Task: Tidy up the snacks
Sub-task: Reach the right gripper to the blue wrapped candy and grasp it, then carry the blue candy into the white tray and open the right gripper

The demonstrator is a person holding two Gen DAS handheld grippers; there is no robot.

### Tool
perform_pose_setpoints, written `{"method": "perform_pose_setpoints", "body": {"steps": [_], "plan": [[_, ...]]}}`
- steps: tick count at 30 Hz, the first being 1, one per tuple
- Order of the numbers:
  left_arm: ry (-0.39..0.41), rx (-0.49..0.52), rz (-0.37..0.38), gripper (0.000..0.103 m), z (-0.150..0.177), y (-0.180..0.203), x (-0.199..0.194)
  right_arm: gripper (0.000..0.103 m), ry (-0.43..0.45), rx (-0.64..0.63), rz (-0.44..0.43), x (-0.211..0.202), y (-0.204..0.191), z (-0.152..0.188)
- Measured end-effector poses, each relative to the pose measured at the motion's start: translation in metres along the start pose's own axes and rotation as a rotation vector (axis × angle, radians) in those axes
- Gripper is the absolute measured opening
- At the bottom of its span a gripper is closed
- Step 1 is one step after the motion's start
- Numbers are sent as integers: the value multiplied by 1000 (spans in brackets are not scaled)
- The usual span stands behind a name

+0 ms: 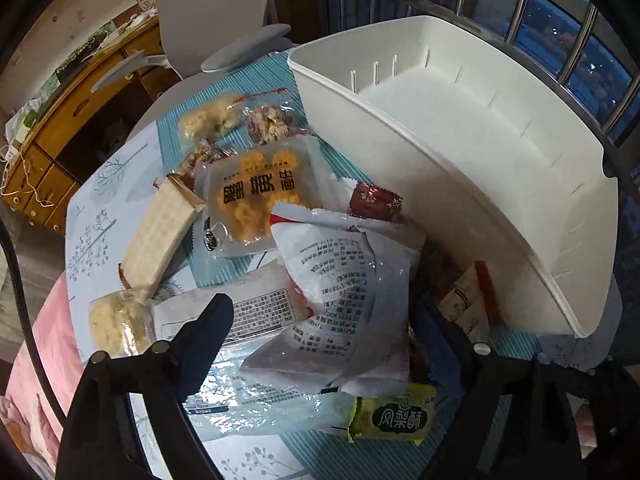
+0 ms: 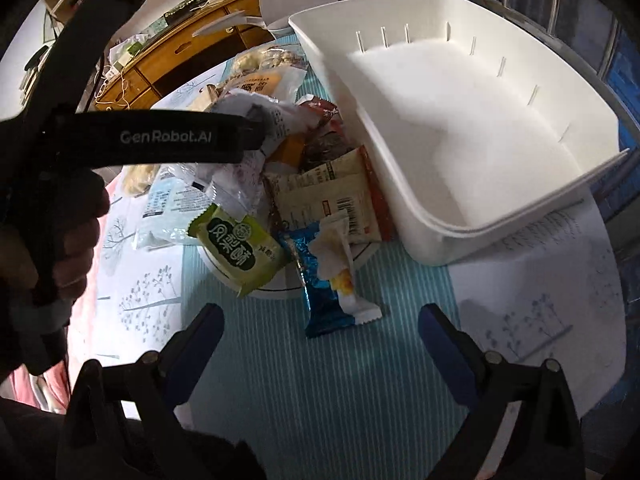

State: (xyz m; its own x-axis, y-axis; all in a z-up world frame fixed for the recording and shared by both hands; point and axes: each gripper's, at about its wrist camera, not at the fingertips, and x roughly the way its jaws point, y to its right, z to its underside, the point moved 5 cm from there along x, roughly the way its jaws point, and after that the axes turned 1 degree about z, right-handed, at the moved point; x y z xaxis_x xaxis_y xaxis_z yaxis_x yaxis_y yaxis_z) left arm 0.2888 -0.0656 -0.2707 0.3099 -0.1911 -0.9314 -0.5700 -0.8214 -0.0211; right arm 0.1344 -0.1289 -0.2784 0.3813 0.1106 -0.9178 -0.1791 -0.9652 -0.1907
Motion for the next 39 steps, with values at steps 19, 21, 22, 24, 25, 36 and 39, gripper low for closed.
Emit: {"method": "perform_pose_setpoints", "body": {"steps": [19, 21, 22, 24, 25, 36, 39], "plan": [[-47, -63, 91, 51, 7, 5, -21, 30, -59, -180, 73, 36, -14, -10], [-44, -84, 106, 51, 8, 4, -30, 30, -73, -182, 70, 33, -15, -12], [-42, -95, 116, 51, 9, 2, -35, 30, -81, -191, 72, 29, -17, -15], [-34, -120, 139, 51, 10, 0, -46, 30, -88, -207, 75, 25, -20, -19], [-27, -137, 154, 51, 12, -3, -53, 30, -89, -219, 76, 21, -22, -19], [57, -289, 307, 51, 27, -32, -100, 29, -32, -227, 75, -19, -47, -45], [90, -299, 338, 51, 27, -32, -110, 29, 13, -207, 64, -36, -44, -53]]}}
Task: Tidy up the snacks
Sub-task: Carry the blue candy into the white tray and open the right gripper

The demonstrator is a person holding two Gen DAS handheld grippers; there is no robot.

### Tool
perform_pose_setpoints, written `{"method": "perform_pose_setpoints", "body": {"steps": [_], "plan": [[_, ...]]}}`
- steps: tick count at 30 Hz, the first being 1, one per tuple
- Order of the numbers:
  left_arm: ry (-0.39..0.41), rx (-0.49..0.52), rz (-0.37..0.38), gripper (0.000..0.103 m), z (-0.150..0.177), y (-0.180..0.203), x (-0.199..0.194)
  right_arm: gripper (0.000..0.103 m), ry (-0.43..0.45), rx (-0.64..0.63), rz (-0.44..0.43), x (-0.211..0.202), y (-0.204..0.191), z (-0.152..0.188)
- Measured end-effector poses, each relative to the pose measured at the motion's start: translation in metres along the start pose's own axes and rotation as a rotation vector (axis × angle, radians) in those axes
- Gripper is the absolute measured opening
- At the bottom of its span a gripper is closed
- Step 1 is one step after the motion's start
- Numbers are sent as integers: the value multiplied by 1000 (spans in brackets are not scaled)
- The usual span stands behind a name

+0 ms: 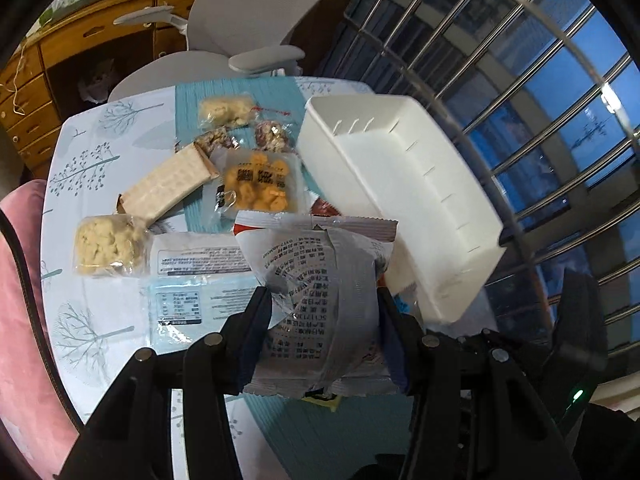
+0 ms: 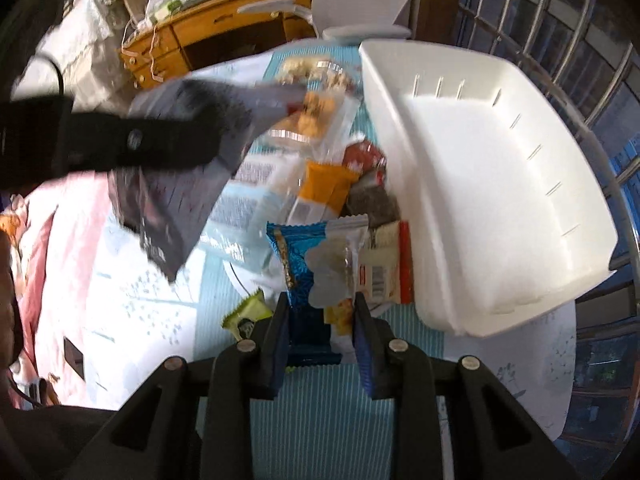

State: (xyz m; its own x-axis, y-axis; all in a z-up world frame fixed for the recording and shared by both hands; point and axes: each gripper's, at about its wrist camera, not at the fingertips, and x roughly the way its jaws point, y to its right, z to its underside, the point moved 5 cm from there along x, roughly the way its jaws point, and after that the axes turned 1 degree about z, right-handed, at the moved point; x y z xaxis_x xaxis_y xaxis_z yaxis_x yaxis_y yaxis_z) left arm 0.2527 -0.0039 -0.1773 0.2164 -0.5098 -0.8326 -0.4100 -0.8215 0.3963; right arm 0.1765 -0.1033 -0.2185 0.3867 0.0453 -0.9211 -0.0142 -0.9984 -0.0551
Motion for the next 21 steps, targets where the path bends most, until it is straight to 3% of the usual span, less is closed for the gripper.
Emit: {"method": "perform_pose_setpoints", "body": {"steps": [6, 7, 8, 11, 21], "plan": [[68, -36, 10, 45, -3, 20, -10, 29, 85, 15, -43, -26, 18, -11], [85, -46, 9, 42, -4, 25, -12, 29, 98, 8, -51, -32, 22, -13], [102, -63, 7, 32, -4, 30, -13, 29, 115, -1, -61, -35, 28, -16], [135, -149, 24, 19, -5, 43, -12, 29, 132, -40, -77, -45, 44, -22], [219, -237, -12, 18, -7, 87, 0, 29, 154, -128, -77, -56, 110, -39]]}}
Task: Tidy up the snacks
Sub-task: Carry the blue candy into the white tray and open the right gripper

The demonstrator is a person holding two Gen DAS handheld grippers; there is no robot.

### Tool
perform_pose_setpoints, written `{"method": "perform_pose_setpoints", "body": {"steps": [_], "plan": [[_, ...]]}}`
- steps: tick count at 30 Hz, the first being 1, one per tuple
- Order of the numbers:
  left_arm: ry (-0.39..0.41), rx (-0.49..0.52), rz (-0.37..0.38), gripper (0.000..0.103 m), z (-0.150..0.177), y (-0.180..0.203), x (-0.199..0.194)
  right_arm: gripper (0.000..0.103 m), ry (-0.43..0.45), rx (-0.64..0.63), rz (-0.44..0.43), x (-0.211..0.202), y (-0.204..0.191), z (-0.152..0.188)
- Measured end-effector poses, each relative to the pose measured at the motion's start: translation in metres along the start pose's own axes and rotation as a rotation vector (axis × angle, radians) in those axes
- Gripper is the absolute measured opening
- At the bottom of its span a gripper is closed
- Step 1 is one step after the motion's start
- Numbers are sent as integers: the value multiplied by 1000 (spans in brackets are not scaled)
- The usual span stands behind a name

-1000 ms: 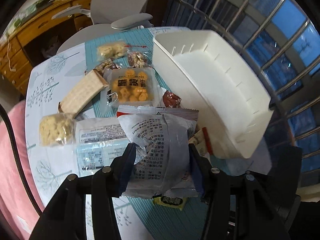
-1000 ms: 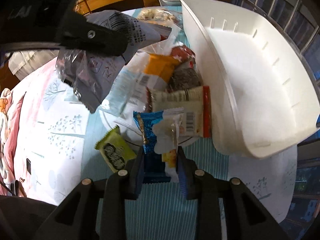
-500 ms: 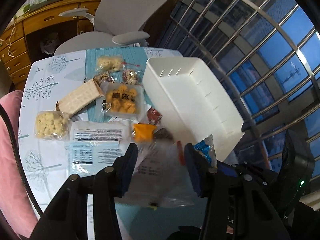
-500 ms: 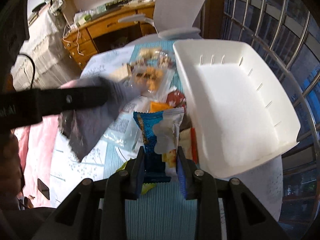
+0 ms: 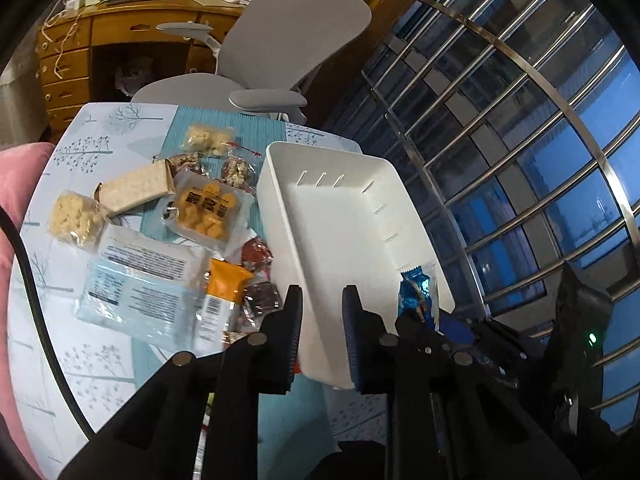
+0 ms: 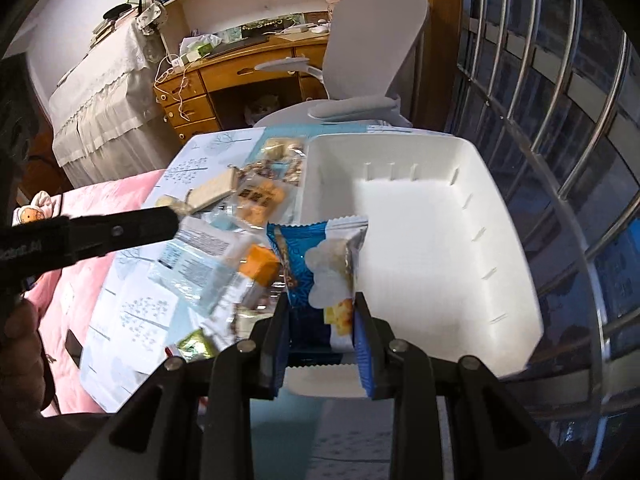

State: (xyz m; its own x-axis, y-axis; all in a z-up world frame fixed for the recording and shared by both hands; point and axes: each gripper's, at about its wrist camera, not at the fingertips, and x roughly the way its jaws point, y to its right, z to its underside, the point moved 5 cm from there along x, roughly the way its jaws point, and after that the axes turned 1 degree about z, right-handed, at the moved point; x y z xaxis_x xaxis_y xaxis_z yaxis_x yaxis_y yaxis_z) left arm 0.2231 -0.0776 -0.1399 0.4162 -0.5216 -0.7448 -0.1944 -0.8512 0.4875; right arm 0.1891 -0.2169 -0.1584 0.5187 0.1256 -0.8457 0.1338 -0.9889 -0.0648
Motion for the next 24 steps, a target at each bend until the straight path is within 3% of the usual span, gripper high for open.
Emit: {"method": "perform_pose_setpoints", "body": {"steps": [8, 12, 16, 24], "plan": [[12, -62, -19, 26, 15, 16, 10, 29, -114, 54, 0, 20, 51, 9], [17, -82, -49, 31, 21, 16, 6, 58, -181, 105, -34, 31, 63, 18], [23, -120, -61, 39, 28, 7, -2, 58, -197, 102, -55, 32, 62, 23], [39, -170, -187, 45, 55, -22, -29, 59, -187, 72, -165, 25, 38, 32]]}}
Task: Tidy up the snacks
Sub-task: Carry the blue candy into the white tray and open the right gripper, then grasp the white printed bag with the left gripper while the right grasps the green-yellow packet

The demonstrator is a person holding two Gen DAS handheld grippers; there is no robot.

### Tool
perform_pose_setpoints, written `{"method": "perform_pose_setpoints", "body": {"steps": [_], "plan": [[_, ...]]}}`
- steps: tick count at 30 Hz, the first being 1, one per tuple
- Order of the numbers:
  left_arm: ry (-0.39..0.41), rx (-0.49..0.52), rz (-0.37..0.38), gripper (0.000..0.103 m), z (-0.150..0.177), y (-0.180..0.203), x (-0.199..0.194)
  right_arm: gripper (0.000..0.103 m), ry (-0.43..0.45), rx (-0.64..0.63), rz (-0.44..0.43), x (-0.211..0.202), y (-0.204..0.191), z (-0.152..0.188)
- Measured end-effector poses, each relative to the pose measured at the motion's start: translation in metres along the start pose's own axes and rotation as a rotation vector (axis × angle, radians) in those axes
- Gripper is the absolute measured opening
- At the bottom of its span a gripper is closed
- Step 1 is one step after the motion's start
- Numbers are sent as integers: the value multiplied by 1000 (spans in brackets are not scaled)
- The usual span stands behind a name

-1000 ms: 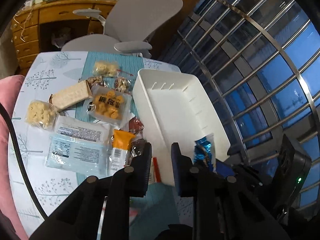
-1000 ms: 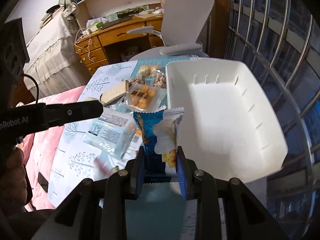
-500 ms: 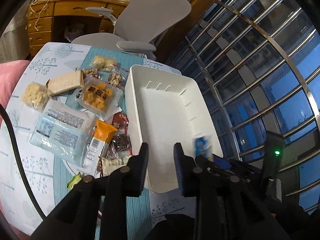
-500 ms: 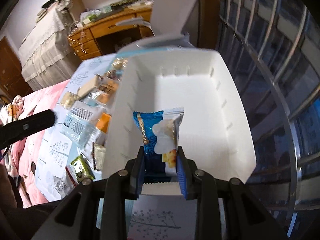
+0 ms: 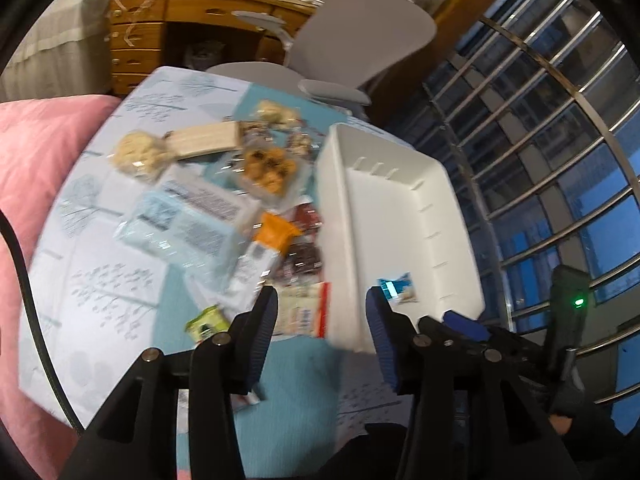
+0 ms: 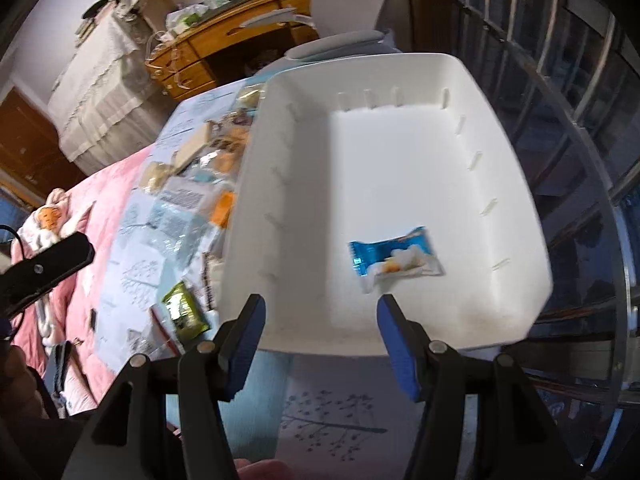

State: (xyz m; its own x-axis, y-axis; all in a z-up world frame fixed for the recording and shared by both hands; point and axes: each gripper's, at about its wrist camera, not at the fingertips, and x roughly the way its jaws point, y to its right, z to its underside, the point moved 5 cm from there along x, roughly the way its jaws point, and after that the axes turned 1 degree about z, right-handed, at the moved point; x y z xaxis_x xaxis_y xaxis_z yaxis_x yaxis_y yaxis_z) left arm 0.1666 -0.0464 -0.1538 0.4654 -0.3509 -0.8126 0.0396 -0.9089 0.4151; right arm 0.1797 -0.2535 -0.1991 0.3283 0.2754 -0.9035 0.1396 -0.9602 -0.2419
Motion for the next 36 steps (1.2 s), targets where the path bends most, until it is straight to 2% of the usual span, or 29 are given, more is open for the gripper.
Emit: {"method": "perform_pose_setpoints", "body": {"steps": [3, 9, 15, 18, 23, 30, 36], "plan": [[8, -33, -41, 46, 9, -21, -10, 59, 18, -25, -51, -2, -14, 1], [12, -117, -112, 58, 30, -62, -26, 59, 58, -118, -132, -8, -49, 2], [-47, -152, -116, 70, 57, -82, -23, 59, 43, -261, -163, -3, -87, 8], [-93, -110, -130, 71, 70, -85, -15, 59, 12, -329, -162, 5, -102, 13], [-139, -30, -146, 79, 85, -88, -1, 59, -33, -396, -148, 18, -120, 18], [-208, 143, -189, 80, 99, -96, 32, 59, -89, -422, -121, 36, -138, 17], [-259, 310, -205, 81, 107, -97, 57, 59, -174, -407, -111, 58, -148, 13]]}}
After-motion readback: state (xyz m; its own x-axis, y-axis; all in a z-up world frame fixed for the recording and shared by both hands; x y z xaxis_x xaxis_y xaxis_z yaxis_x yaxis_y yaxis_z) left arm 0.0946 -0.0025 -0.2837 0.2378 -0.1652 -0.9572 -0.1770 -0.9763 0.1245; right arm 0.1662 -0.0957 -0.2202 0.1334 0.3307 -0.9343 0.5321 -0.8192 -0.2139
